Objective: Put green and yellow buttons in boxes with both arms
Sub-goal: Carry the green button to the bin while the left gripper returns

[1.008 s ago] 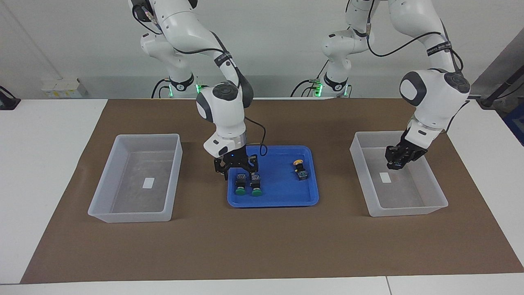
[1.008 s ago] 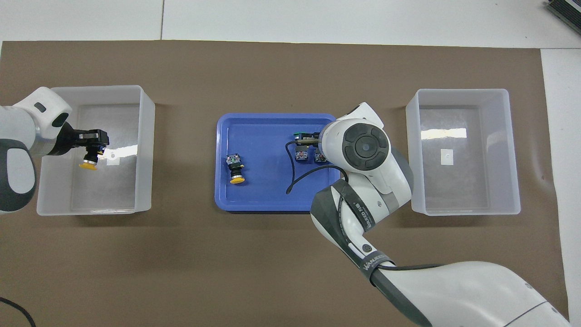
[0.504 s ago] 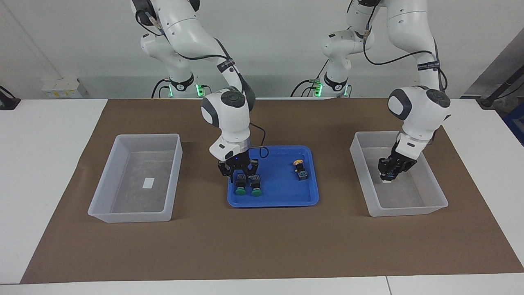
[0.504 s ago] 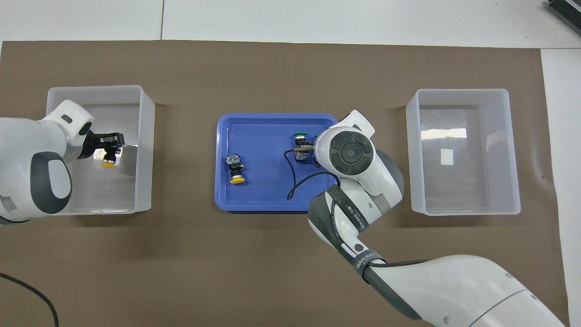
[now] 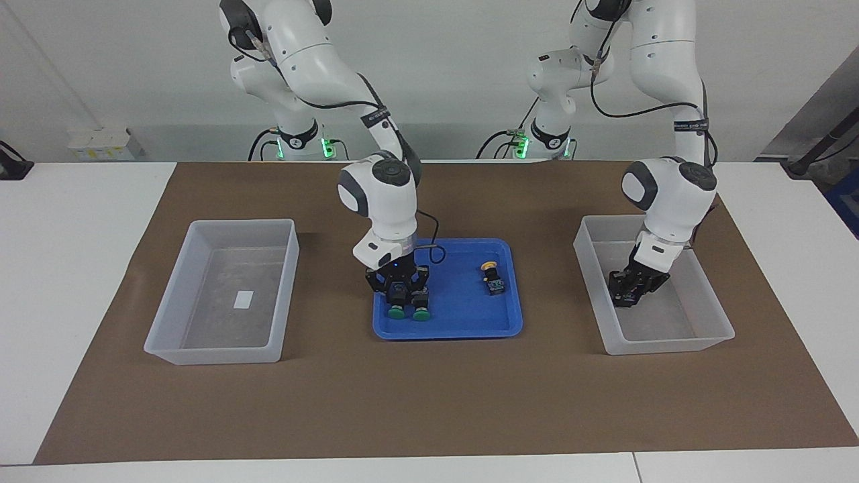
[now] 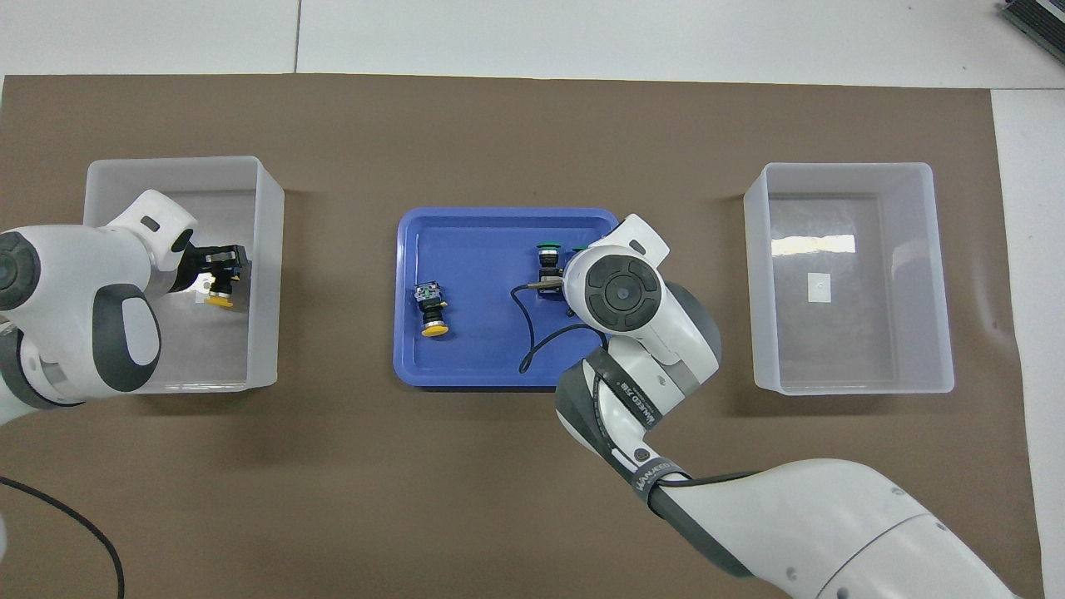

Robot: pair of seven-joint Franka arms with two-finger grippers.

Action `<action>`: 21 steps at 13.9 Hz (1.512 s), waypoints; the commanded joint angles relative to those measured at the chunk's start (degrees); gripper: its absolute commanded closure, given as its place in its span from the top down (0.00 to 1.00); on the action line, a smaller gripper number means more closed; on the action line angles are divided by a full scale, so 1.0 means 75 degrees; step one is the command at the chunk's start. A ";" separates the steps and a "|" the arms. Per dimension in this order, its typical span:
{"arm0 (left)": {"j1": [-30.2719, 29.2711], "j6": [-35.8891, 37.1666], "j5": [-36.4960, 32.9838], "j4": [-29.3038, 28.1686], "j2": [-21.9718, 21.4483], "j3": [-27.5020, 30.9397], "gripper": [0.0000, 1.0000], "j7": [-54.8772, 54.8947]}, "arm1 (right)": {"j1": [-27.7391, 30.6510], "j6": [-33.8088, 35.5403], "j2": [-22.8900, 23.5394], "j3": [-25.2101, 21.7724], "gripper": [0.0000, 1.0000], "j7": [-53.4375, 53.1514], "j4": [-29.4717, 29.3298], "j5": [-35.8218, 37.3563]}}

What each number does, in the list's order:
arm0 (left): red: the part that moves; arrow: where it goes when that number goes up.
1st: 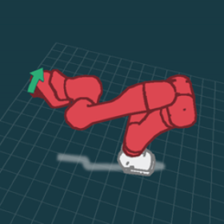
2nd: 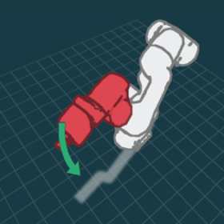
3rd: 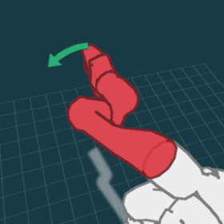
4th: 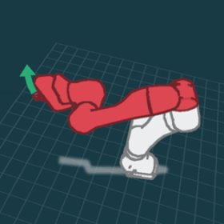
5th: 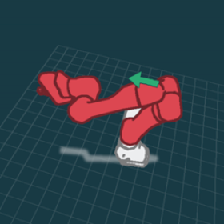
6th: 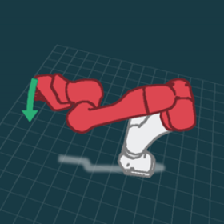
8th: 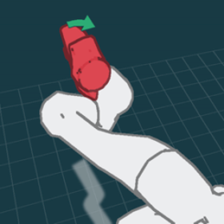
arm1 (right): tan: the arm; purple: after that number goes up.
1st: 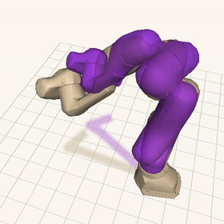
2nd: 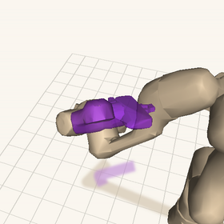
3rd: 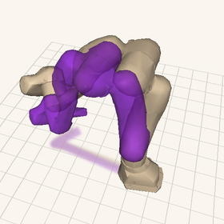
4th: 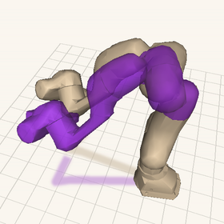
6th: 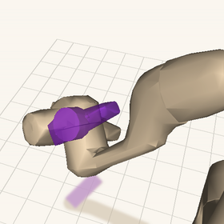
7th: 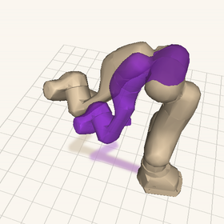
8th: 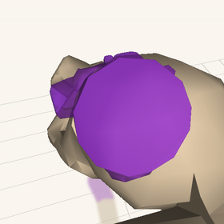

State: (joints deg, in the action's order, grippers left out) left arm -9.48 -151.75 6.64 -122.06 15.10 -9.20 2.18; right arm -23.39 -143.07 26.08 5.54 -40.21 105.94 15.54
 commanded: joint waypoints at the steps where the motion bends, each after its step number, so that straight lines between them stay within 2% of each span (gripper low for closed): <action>1: 0.0046 0.0624 0.0110 0.0336 -0.0139 0.0067 0.64 0.0014 | 0.0001 -0.0108 -0.0078 0.0000 0.00 -0.0287 0.0054 0.0248; 4: -0.0013 0.1631 0.0087 0.1073 -0.0174 0.0067 0.57 0.0003 | 0.0211 0.0114 -0.0464 0.0000 0.00 -0.0252 -0.0005 0.0236; 7: 0.0045 0.3293 0.0017 0.2232 -0.0197 0.0067 0.49 -0.0055 | 0.0796 0.0453 -0.1014 0.0000 0.00 -0.0054 -0.0005 0.0236; 9: 0.0185 0.4174 -0.0170 0.2843 -0.0198 0.0032 0.43 -0.0603 | 0.1323 0.0968 -0.1470 0.0012 0.00 0.0530 0.0053 0.0224; 11: 0.0687 0.4493 -0.0428 0.3009 -0.0233 0.0032 0.43 -0.1457 | 0.1886 0.1367 -0.1764 0.0012 0.00 0.1256 0.0054 0.0224; 15: 0.1695 0.4331 -0.0698 0.2823 -0.0279 0.0009 0.43 -0.3123 | 0.3068 0.1977 -0.2105 0.0024 0.00 0.3046 0.0112 0.0096; 17: 0.2106 0.3783 -0.0687 0.2263 -0.0466 0.0009 0.43 -0.3686 | 0.3585 0.1897 -0.2129 0.0024 0.00 0.4243 0.0311 -0.0265; 19: 0.2481 0.2835 -0.0687 0.1408 -0.0677 -0.0003 0.44 -0.4108 | 0.3972 0.1791 -0.2094 0.0024 0.00 0.4948 0.0428 -0.0641; 21: 0.2891 0.2445 -0.0687 0.1054 -0.0655 0.0008 0.46 -0.4740 | 0.4161 0.1255 -0.1861 0.0024 0.00 0.5348 0.0557 -0.0678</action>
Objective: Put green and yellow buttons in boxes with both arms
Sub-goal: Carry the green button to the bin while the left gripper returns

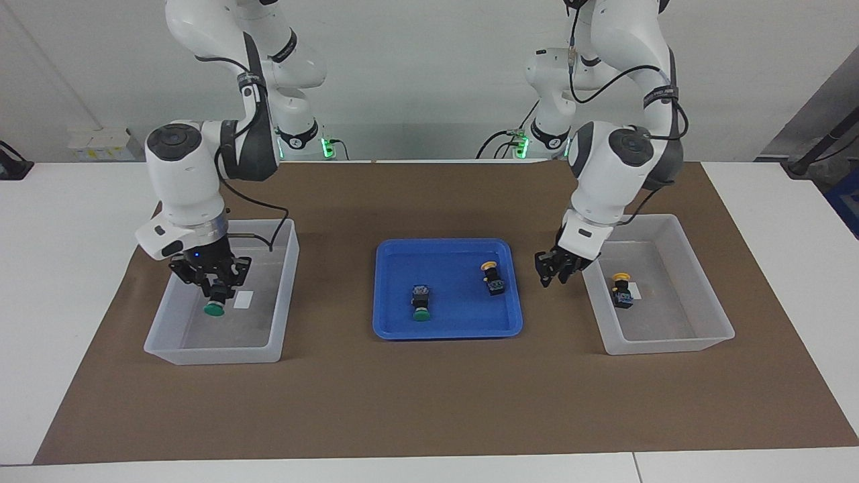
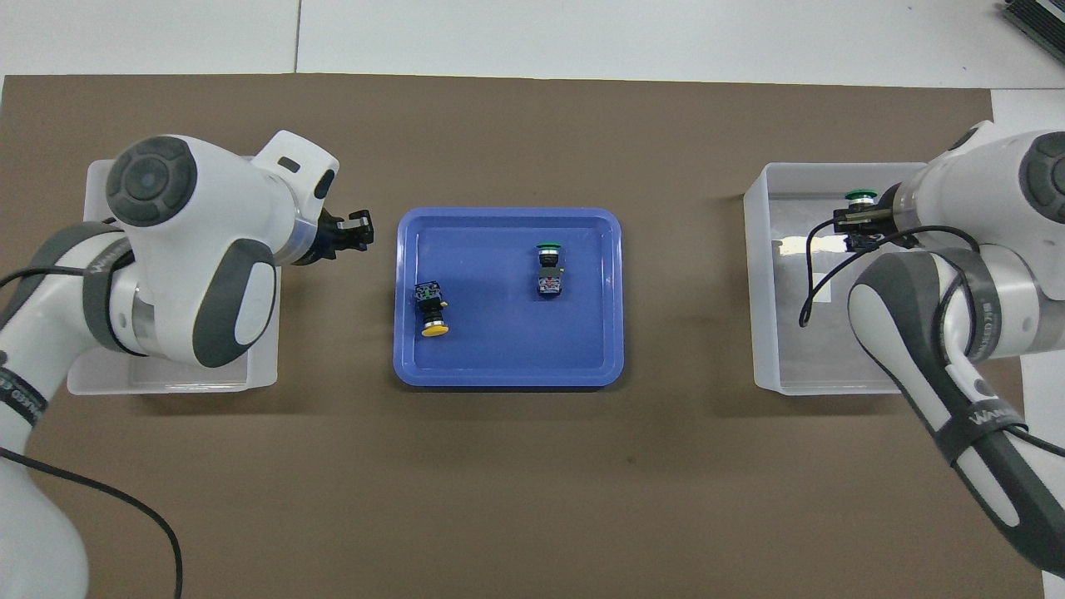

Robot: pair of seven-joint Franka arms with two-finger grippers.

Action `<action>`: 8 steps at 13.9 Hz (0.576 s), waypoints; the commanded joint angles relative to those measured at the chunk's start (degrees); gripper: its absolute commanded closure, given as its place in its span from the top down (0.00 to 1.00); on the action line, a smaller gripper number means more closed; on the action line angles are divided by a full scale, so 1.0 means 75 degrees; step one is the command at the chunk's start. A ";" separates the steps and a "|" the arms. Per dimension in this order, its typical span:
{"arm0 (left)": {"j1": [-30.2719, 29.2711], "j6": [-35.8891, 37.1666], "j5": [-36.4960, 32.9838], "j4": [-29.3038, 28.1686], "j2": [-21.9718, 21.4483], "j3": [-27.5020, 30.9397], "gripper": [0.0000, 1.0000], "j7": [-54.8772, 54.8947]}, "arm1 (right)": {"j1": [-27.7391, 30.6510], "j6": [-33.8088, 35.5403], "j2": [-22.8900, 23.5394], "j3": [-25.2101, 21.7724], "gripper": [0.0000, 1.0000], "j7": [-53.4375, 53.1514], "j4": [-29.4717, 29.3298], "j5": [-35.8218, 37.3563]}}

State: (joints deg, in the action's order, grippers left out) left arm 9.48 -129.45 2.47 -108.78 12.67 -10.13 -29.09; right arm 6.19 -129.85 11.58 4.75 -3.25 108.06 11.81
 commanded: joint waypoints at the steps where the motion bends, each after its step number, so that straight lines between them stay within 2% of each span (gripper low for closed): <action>1: 0.0505 -0.0761 -0.0130 -0.0800 -0.0283 0.0120 0.47 -0.0922 | 0.0333 -0.0812 0.0166 0.0128 0.00 0.0503 0.0368 -0.0180; 6: 0.0927 -0.1500 -0.0141 -0.1362 -0.0224 0.0132 0.49 -0.1336 | 0.0381 -0.2020 0.0939 0.0116 0.00 0.0539 0.0381 -0.0168; 8: 0.1010 -0.1735 -0.0141 -0.1457 -0.0002 0.0132 0.49 -0.1452 | 0.0405 -0.2372 0.1208 0.0116 0.00 0.0539 0.0334 -0.0168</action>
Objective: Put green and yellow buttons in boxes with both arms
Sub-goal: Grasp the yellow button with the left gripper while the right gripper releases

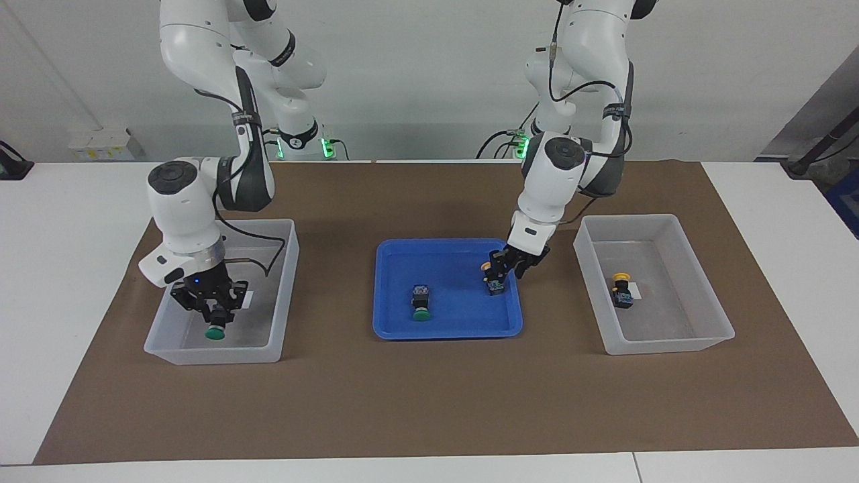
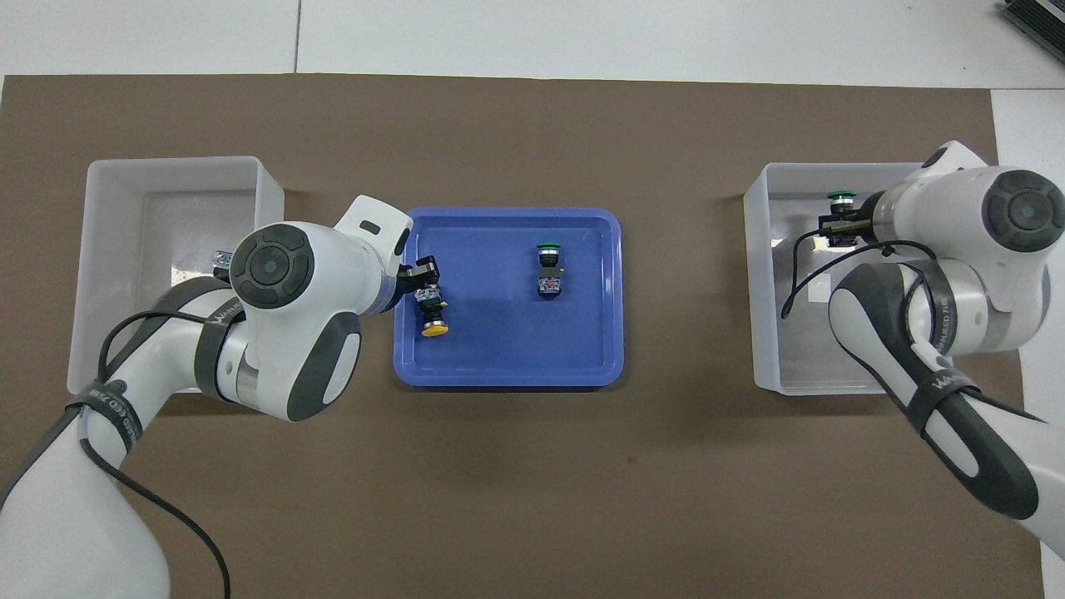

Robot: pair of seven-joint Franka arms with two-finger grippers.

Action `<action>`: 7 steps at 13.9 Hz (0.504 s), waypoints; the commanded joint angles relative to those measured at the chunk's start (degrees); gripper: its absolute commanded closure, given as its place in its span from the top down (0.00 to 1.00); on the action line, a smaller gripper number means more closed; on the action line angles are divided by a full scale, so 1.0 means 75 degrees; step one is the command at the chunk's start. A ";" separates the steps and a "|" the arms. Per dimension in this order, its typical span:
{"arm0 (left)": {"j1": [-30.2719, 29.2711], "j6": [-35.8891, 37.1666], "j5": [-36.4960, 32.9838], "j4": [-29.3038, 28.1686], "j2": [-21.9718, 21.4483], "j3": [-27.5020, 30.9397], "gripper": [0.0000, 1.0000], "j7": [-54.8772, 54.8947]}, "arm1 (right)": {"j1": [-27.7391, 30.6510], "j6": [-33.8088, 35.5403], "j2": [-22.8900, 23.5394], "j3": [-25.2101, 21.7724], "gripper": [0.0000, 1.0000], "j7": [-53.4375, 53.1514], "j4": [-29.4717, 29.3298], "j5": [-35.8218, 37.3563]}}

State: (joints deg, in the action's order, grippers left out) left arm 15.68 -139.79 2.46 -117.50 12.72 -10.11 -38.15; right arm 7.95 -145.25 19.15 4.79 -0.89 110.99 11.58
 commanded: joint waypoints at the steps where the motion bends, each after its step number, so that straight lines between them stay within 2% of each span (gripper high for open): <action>1: 0.0299 -0.0438 -0.0140 -0.0295 0.0166 0.0140 0.49 -0.0350 | 0.0170 -0.0355 0.0223 0.0112 0.01 0.0200 -0.0057 -0.0137; 2: 0.0347 -0.0566 -0.0140 -0.0295 0.0214 0.0141 0.50 -0.0467 | 0.0170 -0.0344 0.0224 0.0112 0.43 0.0200 -0.0068 -0.0137; 3: 0.0359 -0.0579 -0.0140 -0.0295 0.0249 0.0129 0.50 -0.0503 | 0.0170 -0.0344 0.0224 0.0112 0.93 0.0200 -0.0069 -0.0149; 4: 0.0429 -0.0579 -0.0140 -0.0295 0.0250 0.0140 0.50 -0.0515 | 0.0158 -0.0321 0.0177 0.0112 1.00 0.0177 -0.0080 -0.0149; 7: 0.0464 -0.0591 -0.0140 -0.0306 0.0296 0.0129 0.51 -0.0633 | 0.0077 -0.0029 -0.0197 0.0135 1.00 0.0153 -0.0162 -0.0149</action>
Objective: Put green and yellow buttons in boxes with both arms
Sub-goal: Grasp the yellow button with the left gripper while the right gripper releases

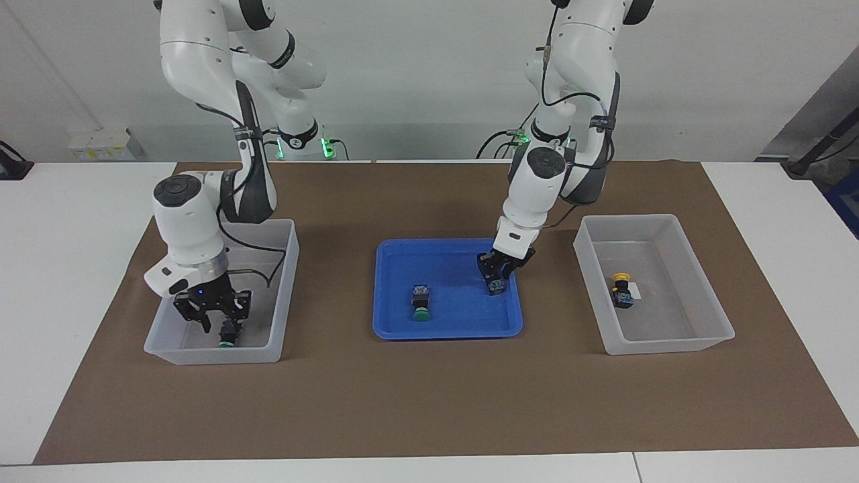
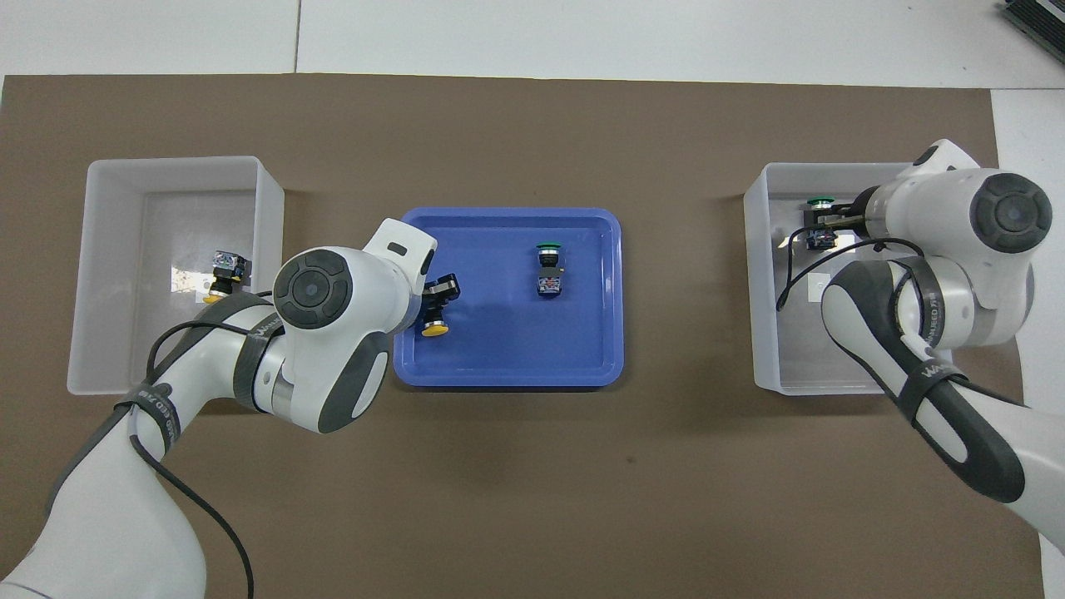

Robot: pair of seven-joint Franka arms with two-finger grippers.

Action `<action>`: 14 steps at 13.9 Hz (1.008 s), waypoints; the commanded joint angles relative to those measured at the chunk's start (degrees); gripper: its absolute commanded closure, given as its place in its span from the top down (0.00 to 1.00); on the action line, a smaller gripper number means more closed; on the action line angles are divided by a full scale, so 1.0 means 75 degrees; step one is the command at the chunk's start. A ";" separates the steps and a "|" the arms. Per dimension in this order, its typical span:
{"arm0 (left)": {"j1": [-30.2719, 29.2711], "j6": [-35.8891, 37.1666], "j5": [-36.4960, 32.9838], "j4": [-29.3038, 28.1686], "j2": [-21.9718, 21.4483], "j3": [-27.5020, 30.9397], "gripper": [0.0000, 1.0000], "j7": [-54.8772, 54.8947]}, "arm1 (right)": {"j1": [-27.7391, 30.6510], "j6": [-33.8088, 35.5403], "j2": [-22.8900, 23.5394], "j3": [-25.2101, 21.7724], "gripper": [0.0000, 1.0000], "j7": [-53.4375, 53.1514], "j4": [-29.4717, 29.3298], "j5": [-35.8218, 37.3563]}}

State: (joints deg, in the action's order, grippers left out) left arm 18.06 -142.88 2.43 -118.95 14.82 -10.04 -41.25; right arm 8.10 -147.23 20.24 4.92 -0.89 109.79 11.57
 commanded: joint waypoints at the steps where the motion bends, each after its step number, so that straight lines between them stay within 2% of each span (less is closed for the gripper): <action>1: 0.0217 -0.0180 -0.0137 -0.0112 0.0017 0.0120 0.51 -0.0219 | -0.0001 0.0398 -0.0482 0.0129 1.00 0.0130 -0.0013 -0.0149; 6: 0.0335 -0.0426 -0.0137 -0.0429 0.0040 0.0132 0.50 -0.0231 | -0.0574 0.1546 -0.0905 0.0538 1.00 -0.1390 -0.0457 -0.0172; 7: 0.0335 -0.0426 -0.0137 -0.0440 0.0063 0.0132 0.46 -0.0231 | -0.0773 0.1618 -0.0894 0.0609 1.00 -0.1707 -0.0528 -0.0161; 11: 0.0311 -0.0426 -0.0137 -0.0405 0.0087 0.0143 0.03 -0.0219 | -0.1616 0.1327 -0.0788 0.0656 1.00 -0.2658 -0.0634 -0.0381; 14: 0.0241 -0.0391 -0.0137 -0.0300 0.0122 0.0155 0.00 -0.0184 | -0.2168 0.1185 -0.0462 0.0656 1.00 -0.3171 -0.0985 -0.0560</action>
State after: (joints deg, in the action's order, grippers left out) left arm 19.49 -144.83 2.43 -121.20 15.64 -9.73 -41.71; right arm -6.64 -137.48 13.98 9.78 -21.68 105.11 8.06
